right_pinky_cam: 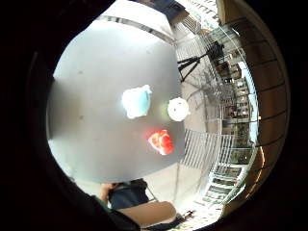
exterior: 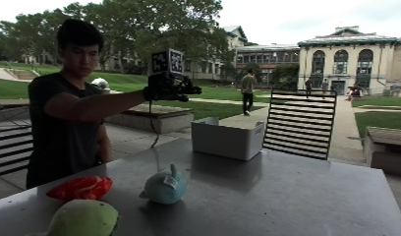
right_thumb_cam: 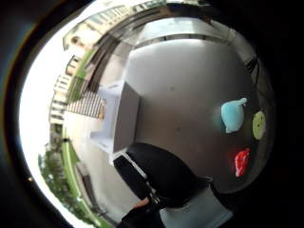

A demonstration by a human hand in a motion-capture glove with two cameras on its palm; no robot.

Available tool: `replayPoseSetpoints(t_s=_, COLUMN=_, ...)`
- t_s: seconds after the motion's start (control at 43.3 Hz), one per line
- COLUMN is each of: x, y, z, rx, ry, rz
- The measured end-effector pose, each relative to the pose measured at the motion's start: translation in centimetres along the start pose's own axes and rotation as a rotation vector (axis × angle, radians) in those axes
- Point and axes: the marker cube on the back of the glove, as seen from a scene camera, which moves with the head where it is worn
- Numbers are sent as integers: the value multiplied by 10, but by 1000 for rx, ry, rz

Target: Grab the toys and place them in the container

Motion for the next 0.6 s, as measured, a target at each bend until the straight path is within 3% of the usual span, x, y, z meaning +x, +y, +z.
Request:
replayPoseSetpoints(t_s=0.231, x=84, y=-21, z=67, rx=-31, ry=0, rz=60)
replayPoseSetpoints(t_s=0.601, x=124, y=-21, z=171, rx=-162, ry=-43, rz=117)
